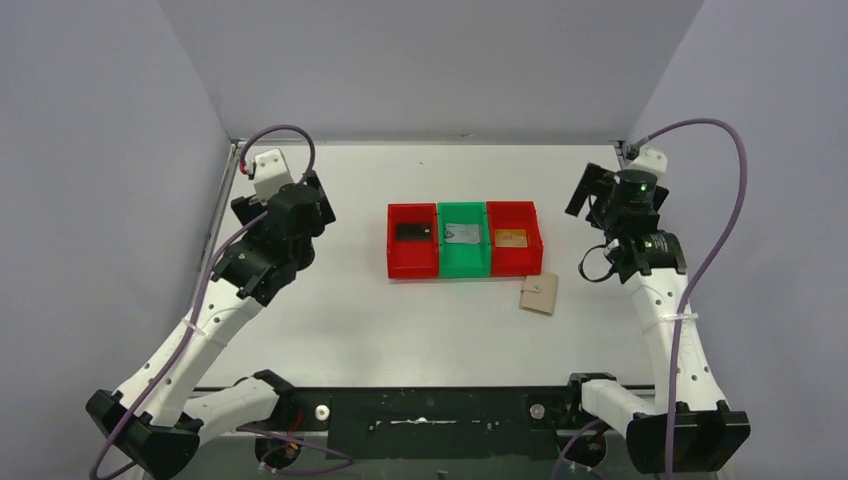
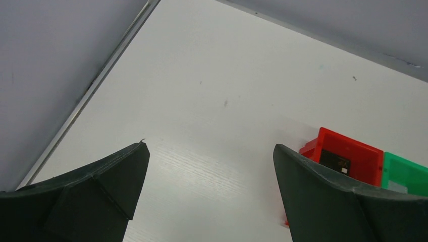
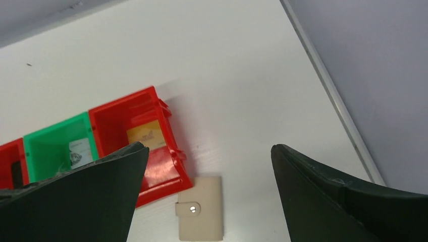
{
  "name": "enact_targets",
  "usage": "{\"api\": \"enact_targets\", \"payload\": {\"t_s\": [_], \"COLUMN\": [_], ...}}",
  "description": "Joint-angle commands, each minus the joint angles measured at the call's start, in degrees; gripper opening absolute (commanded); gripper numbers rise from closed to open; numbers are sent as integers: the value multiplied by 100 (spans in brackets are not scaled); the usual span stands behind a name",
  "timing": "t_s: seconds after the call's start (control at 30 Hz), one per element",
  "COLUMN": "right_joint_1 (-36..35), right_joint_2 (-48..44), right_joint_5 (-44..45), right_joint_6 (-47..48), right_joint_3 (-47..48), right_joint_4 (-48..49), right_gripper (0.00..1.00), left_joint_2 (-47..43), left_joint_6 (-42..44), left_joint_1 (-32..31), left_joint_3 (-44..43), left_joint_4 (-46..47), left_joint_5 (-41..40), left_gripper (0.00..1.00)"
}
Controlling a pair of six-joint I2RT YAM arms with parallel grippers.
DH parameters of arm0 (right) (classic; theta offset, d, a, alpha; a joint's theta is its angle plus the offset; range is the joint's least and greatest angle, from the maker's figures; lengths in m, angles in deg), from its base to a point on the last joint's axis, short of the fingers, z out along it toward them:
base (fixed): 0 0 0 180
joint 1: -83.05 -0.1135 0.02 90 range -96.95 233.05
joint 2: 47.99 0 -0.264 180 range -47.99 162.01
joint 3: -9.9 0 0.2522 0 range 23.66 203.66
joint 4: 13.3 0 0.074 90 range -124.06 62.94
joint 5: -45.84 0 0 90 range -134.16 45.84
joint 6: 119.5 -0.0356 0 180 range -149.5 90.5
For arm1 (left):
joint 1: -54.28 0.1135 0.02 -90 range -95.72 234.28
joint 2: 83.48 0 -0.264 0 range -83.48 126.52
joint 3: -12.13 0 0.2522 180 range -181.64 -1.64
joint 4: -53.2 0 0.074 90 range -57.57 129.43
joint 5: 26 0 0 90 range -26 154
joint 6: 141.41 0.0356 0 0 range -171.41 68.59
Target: Take the credit cards out of the card holder
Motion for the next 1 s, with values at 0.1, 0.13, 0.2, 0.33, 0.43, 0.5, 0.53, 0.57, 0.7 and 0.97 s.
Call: {"api": "enact_targets", "payload": {"t_s": [0.1, 0.13, 0.2, 0.33, 0.43, 0.5, 0.53, 0.57, 0.7, 0.97], "right_joint_1": [373, 418, 496, 407, -98, -593, -945, -1240, -2472, -3984], "right_joint_2": [-613, -654, -729, -814, -707, -575, -498, -406, 250, 2128], "right_joint_5": [-280, -452, -823, -1518, -1684, -1486, -1374, -1265, -936, -46], "right_joint_6": [-876, -933, -1066, -1358, -1607, -1812, -1895, -1985, -2287, -2439], "right_joint_3": [-1515, -1735, -2155, -2881, -3207, -3303, -3319, -3311, -3087, -2017], "right_joint_4": [-44, -5, 77, 324, 450, 489, 516, 561, 892, 1152], "right_gripper": [98, 98, 98, 99, 99, 99, 99, 99, 99, 100], "left_joint_2": [-606, -707, -915, -1219, -1368, -1429, -1448, -1472, -1533, -1728], "left_joint_6": [-643, -734, -753, -1061, -1244, -1380, -1428, -1459, -1418, -1218], "left_joint_1": [714, 832, 1107, 1681, 2122, 2353, 2425, 2500, 2691, 2807], "left_joint_3": [1153, 1351, 1762, 2380, 2836, 3096, 3183, 3271, 3458, 3326], "left_joint_4": [347, 388, 592, 764, 1101, 1339, 1429, 1520, 1630, 1425], "left_joint_5": [999, 1211, 1846, 3117, 4263, 4858, 5063, 5287, 5849, 6168], "left_gripper": [97, 97, 97, 97, 97, 97, 97, 97, 97, 97]}}
